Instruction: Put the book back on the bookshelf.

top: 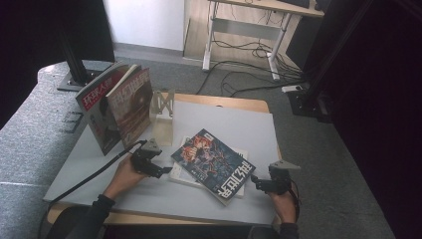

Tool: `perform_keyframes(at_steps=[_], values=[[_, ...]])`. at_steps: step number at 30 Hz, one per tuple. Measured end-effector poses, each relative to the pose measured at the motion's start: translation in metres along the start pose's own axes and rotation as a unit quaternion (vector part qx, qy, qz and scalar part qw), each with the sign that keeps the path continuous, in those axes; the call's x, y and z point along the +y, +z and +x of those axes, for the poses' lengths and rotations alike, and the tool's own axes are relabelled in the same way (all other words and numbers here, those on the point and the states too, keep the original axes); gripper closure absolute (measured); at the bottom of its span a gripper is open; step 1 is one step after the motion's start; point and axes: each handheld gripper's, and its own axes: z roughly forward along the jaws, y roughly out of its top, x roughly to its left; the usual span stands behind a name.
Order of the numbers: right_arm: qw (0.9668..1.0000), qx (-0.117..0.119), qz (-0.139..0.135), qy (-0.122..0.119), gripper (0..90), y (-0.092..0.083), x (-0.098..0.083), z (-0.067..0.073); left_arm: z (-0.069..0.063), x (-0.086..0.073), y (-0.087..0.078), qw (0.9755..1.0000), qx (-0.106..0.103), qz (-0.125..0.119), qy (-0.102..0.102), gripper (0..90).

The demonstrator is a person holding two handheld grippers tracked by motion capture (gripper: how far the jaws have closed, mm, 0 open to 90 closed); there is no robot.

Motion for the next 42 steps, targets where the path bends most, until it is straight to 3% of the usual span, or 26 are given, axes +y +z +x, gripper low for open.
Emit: perform_keyframes(at_steps=[7,14,17,21,23,42], values=[[0.9996,0.028,0.001,0.008,16.2,0.003,0.007,0.013,0.002,0.008,0.010,0.9999,0.001,0.010,0.007,16.9],[0.9982,0.056,0.010,0.017,21.9,0.010,0.009,0.024,0.008,0.013,0.021,0.9998,-0.020,0.000,-0.002,18.8],[0.9977,0.063,0.022,0.015,22.7,0.014,0.007,0.025,0.006,0.015,0.027,0.9998,-0.019,0.006,0.009,19.0],[0.9974,0.065,0.028,0.015,22.2,0.017,0.005,0.026,0.000,0.016,0.036,0.9993,-0.034,0.007,0.016,20.6],[0.9974,0.066,0.028,0.014,21.8,0.017,0.005,0.026,-0.001,0.016,0.039,0.9993,-0.027,0.014,0.021,20.1],[0.9977,0.062,0.026,0.011,18.7,0.028,0.012,0.020,-0.019,0.010,0.028,0.9991,-0.019,0.034,0.020,23.4]])
